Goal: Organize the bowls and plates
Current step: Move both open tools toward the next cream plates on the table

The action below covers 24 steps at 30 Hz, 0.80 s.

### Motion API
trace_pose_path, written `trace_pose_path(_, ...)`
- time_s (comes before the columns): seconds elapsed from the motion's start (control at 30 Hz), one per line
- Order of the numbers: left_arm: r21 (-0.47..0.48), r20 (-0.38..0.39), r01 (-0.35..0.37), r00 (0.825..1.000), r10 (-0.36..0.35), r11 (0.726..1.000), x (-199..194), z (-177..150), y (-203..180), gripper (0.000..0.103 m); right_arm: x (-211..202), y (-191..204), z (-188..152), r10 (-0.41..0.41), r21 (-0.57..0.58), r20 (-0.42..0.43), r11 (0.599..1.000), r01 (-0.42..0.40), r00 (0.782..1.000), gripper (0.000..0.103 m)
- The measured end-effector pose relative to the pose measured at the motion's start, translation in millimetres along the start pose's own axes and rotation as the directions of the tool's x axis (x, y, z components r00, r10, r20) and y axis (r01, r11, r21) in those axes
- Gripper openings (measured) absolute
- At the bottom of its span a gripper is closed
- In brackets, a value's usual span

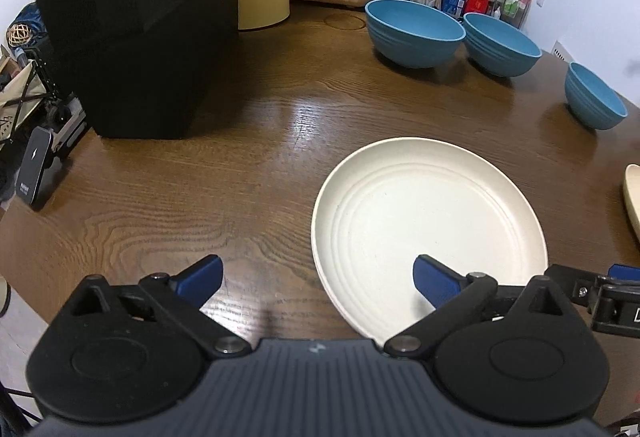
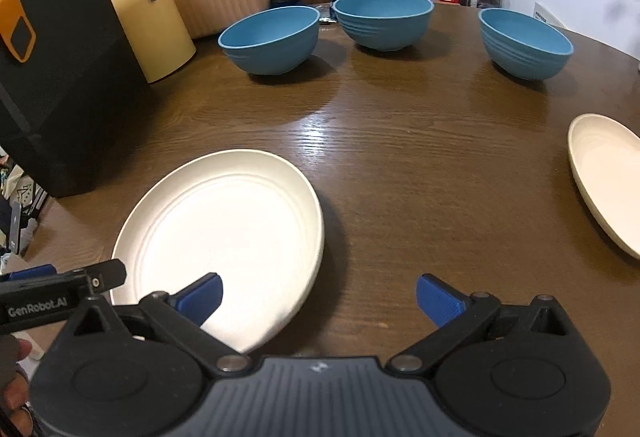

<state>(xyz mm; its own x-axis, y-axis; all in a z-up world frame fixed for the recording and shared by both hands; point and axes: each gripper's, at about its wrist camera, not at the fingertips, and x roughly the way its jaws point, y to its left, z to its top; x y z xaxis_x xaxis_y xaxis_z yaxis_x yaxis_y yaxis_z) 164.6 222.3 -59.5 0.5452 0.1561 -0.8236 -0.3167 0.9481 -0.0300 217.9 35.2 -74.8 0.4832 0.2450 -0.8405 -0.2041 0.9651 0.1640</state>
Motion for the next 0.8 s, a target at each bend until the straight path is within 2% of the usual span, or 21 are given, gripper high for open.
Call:
trace_pose_path(0.33, -0.004, 0.045, 0.023, 0.999, -0.023, 1.000, -26, -9, 2, 0.103, -30, -31, -23, -0.065, 0.085, 0.043, 0.995, 0.061, 0.997, 0.103)
trace_pose_path(0.8, 0.074, 0.089, 0.054, 0.994, -0.060, 0.996, -50, -20, -29, 0.103, -59, -53, -45, -0.093, 0.136, 0.090, 0.988, 0.080, 0.992, 0.103)
